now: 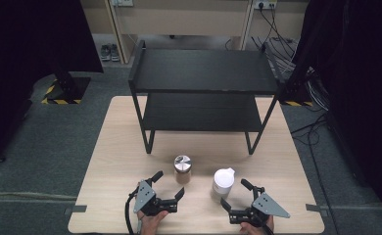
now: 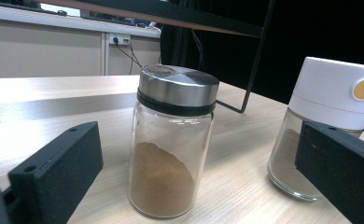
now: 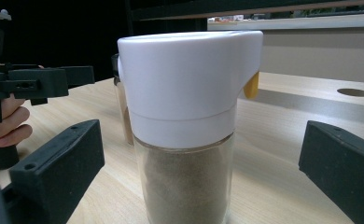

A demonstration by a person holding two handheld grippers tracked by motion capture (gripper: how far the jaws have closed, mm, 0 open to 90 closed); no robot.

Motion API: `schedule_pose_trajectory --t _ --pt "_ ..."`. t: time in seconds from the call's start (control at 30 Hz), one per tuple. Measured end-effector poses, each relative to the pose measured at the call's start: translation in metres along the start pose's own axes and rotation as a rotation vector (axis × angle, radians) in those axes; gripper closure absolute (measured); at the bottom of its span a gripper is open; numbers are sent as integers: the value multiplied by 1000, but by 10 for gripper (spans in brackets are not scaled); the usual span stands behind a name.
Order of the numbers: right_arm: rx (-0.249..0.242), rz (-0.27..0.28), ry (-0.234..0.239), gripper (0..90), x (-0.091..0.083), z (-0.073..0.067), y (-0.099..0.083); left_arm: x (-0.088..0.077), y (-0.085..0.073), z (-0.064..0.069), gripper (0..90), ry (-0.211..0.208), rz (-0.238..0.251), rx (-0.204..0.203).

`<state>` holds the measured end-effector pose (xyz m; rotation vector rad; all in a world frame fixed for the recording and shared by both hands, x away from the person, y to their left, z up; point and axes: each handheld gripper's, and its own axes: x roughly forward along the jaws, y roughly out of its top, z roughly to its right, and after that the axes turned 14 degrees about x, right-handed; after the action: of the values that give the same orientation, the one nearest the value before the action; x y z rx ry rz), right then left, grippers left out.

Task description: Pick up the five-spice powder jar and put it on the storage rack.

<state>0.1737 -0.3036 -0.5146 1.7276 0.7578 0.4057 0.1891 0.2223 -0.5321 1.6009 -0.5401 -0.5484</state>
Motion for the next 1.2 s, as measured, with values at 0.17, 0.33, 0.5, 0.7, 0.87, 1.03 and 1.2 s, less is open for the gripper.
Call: schedule_pose_trajectory --t 0.17,0.33,0.5,0.7,0.87,1.03,1.2 --pt "-1 -1 0 4 0 0 0 0 0 0 1 -1 2 -4" --pt "1 2 0 4 0 0 0 1 0 -2 1 -8 0 -9" --pt "2 3 -1 4 0 0 0 4 1 -4 1 -14 -5 -14" --pt "2 3 -1 4 0 0 0 9 5 -6 1 -23 -17 0" --pt "4 5 -2 4 0 0 -1 15 10 -10 1 -20 -35 23" --pt "6 4 -5 4 0 0 0 20 13 -16 1 -19 -42 20" --pt "7 5 -6 4 0 0 -1 23 15 -18 1 -16 -45 23"
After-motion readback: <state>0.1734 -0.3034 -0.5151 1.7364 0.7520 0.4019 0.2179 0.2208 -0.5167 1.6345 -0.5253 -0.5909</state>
